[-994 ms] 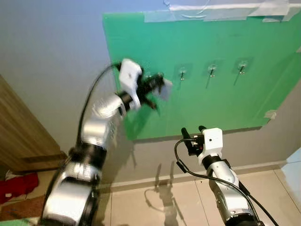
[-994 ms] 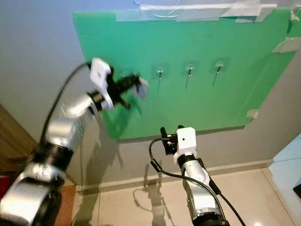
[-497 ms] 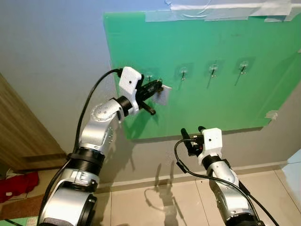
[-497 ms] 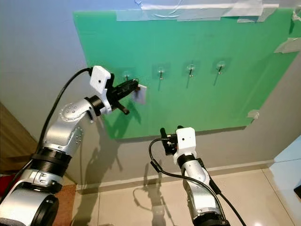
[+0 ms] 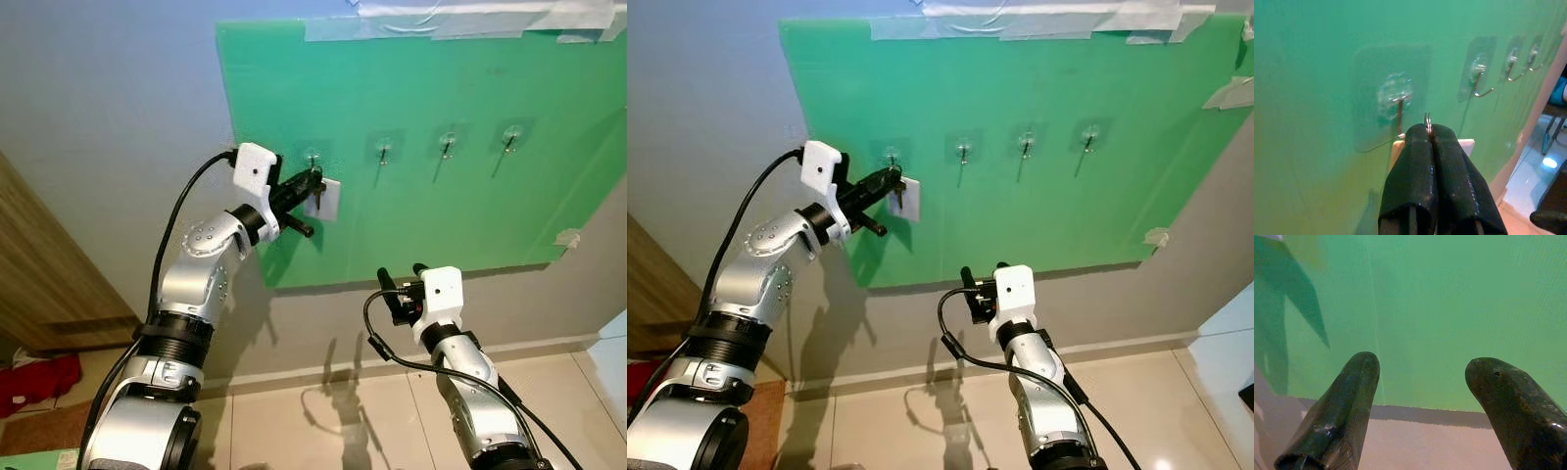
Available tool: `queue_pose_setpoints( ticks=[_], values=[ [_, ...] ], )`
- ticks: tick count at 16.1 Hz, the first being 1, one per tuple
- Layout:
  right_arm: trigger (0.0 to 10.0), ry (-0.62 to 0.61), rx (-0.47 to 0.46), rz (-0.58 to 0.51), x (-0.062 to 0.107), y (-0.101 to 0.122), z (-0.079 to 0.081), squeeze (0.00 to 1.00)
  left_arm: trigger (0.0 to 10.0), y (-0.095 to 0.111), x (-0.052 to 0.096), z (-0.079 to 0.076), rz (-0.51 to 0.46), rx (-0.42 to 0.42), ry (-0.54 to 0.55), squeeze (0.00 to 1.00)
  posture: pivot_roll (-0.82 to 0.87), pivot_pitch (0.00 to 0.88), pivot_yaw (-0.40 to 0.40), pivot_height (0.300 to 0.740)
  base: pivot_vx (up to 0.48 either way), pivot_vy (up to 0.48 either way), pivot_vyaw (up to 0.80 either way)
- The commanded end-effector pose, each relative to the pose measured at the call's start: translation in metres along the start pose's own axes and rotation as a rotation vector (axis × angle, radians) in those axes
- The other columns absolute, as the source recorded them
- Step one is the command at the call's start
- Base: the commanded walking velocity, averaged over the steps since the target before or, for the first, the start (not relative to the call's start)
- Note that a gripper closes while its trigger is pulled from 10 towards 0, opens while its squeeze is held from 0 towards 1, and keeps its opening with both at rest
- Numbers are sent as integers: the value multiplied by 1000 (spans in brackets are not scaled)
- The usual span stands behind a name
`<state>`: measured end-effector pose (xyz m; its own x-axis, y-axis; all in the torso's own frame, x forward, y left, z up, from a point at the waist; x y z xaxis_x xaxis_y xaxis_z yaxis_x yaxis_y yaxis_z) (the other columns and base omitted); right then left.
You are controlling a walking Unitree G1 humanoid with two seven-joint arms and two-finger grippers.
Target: Hang keys on a hook
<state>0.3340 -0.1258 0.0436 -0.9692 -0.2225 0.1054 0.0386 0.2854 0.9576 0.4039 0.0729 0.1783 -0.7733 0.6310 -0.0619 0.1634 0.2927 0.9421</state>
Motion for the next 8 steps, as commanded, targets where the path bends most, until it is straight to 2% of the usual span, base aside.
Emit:
queue_pose_setpoints(
  ticks=[1, 4, 6, 7, 8],
  values=[
    [10000, 15, 3, -14, -3, 6, 2, 0, 10000, 5, 1, 4, -13, 31, 18, 0, -2, 0, 38, 736, 0, 0, 0],
    [10000, 19, 3, -12, -3, 6, 3, 0, 10000, 8, 1, 6, -32, 89, 25, 0, -1, 0, 37, 736, 0, 0, 0],
    [10000, 21, 3, -13, -3, 7, 3, 0, 10000, 11, 1, 10, -49, 162, 42, 0, -1, 0, 37, 736, 0, 0, 0],
    [10000, 22, 2, -12, -3, 6, 4, 0, 10000, 11, 1, 13, -57, 240, 56, 0, -1, 0, 38, 736, 0, 0, 0],
    [10000, 22, 2, -12, -3, 6, 4, 0, 10000, 9, 2, 15, -54, 262, 65, 0, -1, 0, 38, 736, 0, 0, 0]
  ],
)
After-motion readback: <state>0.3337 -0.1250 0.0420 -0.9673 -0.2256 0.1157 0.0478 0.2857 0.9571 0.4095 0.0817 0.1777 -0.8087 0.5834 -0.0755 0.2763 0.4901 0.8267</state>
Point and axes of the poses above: a point about 5 cm out from each wrist's last joint towards the gripper, its own x axis pointing back from the gripper into the wrist, its own y axis along the axis of the wrist's last joint, z = x × y, the point moved 6 cm from there along -x, pointing out of the wrist towards the gripper, and after that the axes turned 15 degrees about x, right-handed, at the moved point
